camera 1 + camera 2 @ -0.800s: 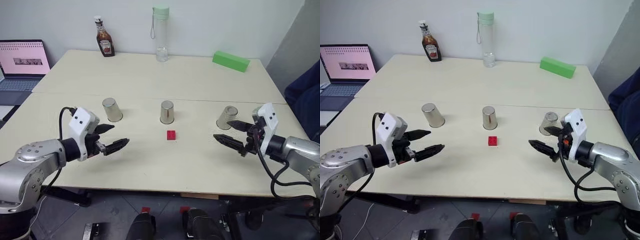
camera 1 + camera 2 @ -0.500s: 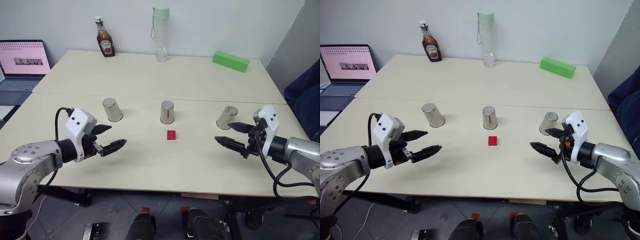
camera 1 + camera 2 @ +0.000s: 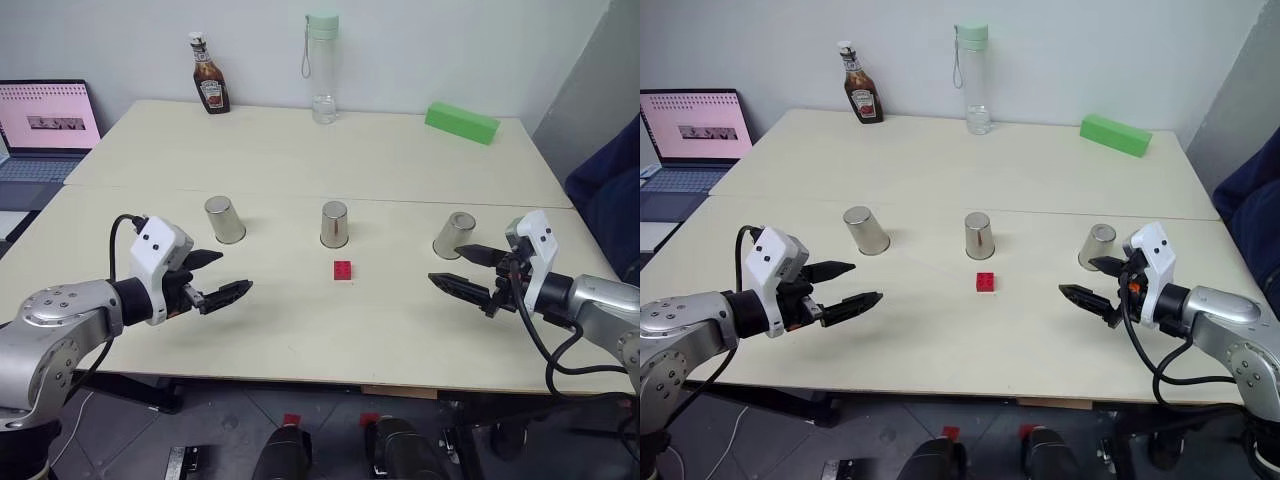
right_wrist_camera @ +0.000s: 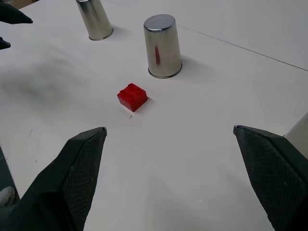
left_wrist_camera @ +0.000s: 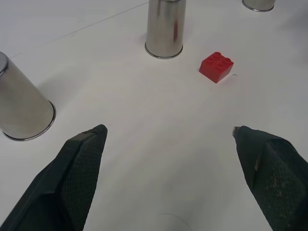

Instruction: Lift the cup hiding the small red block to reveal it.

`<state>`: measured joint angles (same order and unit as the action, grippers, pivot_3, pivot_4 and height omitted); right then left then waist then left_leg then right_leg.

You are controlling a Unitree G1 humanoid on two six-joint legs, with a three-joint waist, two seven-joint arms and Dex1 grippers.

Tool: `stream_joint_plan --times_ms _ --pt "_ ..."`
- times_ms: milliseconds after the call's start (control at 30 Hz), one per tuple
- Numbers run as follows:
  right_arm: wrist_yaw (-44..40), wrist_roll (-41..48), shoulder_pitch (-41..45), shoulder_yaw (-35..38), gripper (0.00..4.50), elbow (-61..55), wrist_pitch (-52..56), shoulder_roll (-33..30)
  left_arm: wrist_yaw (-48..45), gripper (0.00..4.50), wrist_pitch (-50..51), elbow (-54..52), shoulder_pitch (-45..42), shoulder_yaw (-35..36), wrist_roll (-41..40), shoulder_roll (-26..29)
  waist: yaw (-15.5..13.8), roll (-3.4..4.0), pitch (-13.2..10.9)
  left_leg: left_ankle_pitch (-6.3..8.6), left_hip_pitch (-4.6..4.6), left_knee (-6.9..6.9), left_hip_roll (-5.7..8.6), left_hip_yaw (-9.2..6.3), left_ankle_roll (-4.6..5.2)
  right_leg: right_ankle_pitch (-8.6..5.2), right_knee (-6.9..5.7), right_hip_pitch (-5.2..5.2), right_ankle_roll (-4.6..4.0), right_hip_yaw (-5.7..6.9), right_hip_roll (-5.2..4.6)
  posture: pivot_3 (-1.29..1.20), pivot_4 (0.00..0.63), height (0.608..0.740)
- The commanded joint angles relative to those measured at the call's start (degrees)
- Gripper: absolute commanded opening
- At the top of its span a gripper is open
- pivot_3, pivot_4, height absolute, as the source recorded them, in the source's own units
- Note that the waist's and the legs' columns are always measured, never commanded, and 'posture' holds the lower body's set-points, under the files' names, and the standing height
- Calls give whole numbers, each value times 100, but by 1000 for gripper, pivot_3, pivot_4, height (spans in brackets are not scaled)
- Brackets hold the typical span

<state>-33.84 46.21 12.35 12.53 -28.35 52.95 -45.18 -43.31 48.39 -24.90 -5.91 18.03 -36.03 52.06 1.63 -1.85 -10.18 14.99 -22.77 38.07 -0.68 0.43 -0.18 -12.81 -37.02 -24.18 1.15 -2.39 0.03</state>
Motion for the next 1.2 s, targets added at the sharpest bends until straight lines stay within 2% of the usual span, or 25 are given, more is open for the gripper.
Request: stream_joint_plan --times_ms 33,1200 --pt "33 6 121 191 4500 -55 -149 43 -18 4432 -73 -61 -101 119 -1 84 0 0 0 0 0 0 0 0 0 0 0 0 0 0 0 0 150 740" --pt "140 8 -27 220 4500 -98 -135 75 -152 4432 -15 16 -215 48 -19 210 0 0 0 0 0 0 0 0 0 0 -1 0 0 0 0 0 150 740"
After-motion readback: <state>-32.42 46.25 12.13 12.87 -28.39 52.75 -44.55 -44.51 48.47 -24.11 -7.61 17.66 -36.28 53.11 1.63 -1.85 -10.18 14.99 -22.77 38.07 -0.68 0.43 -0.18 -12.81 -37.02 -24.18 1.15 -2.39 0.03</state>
